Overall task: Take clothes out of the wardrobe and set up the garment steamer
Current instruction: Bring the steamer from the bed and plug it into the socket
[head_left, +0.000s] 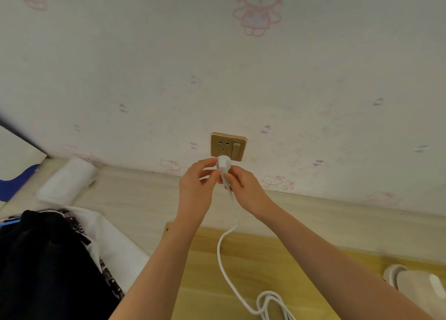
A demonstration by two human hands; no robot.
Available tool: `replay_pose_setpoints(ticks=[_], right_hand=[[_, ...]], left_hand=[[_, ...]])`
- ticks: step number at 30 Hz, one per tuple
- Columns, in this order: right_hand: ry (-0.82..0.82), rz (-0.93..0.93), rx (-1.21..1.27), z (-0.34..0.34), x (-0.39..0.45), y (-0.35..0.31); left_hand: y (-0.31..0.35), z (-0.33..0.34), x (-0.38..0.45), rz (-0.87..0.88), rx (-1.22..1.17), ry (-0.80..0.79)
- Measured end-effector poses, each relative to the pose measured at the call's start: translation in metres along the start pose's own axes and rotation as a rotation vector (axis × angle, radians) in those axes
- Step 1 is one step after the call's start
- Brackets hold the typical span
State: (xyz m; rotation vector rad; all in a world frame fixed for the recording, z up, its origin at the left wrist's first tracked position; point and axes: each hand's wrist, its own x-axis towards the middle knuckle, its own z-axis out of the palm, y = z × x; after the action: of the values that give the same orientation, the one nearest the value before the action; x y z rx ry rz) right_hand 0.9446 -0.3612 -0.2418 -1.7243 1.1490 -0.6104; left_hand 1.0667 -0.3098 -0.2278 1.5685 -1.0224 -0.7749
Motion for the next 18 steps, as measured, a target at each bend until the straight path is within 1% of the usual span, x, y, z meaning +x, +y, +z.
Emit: replay_pose_setpoints(ticks=[6,11,18], right_hand=[[0.044,0.033,-0.055,0.008,0.015,0.020],[0.116,0.031,-0.039,0.011,0.024,0.026],[0.096,0.015,-0.048,0.013,0.030,0.024]], left_hand=[[-0.011,0.021,0.010,-0.062,-0.028,0.085],[-0.015,0.029,0.019,-0.086,-0.064,0.074],[-0.020,0.032,0.022,-0.074,-0.056,0.141]])
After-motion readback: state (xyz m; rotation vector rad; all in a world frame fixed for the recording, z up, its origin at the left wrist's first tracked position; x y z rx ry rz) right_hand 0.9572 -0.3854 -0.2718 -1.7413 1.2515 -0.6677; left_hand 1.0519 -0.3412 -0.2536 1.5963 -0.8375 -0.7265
